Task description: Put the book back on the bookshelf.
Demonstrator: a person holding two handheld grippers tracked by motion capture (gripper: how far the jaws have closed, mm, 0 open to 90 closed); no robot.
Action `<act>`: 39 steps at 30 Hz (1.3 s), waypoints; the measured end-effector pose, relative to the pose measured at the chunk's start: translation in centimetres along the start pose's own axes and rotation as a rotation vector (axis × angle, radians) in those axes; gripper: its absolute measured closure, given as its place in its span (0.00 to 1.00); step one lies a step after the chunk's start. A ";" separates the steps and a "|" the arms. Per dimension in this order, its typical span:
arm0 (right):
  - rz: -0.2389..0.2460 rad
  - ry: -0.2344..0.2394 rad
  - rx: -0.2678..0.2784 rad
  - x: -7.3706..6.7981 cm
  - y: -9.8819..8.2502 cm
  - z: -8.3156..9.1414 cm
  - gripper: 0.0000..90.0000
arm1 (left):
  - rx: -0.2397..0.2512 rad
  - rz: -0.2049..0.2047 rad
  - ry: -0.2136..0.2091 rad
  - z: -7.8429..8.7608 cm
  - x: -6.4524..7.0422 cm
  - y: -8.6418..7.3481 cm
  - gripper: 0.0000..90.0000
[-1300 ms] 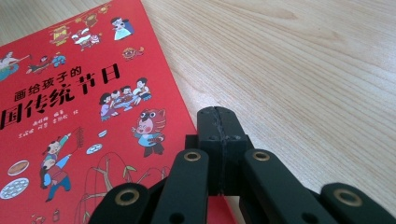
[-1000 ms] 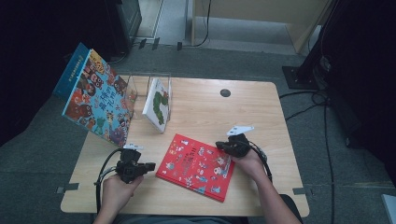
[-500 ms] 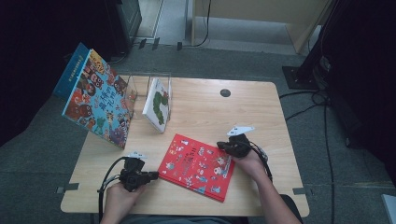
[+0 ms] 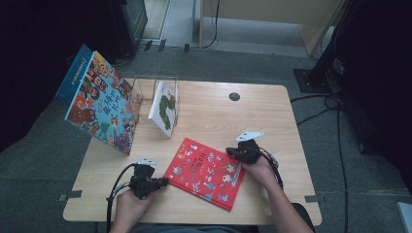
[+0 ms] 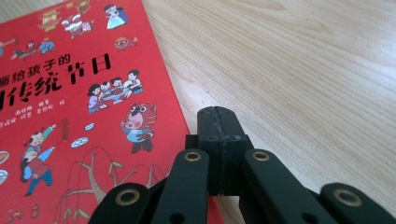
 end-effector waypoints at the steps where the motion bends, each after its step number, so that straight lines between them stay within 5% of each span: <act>1: 0.005 -0.007 -0.009 0.0 -0.1 -0.1 1.00 | 0.004 0.004 0.001 -0.1 0.0 0.2 1.00; 16: -0.014 -0.024 0.001 -0.4 -0.8 0.5 1.00 | 0.017 0.019 -0.014 -2.0 -1.1 4.4 1.00; 39: -0.086 -0.076 0.028 -0.8 -2.8 2.4 1.00 | 0.018 0.005 -0.053 -4.5 -0.8 8.6 0.99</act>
Point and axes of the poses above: each handheld gripper's, and its own axes: z roughly backward along the jaws, y roughly out of its top, x roughly to its right, the point moved 10 cm from there along -z, roughly forward along the jaws, and after that the axes turned 6 degrees about z, right-handed, at the moved point
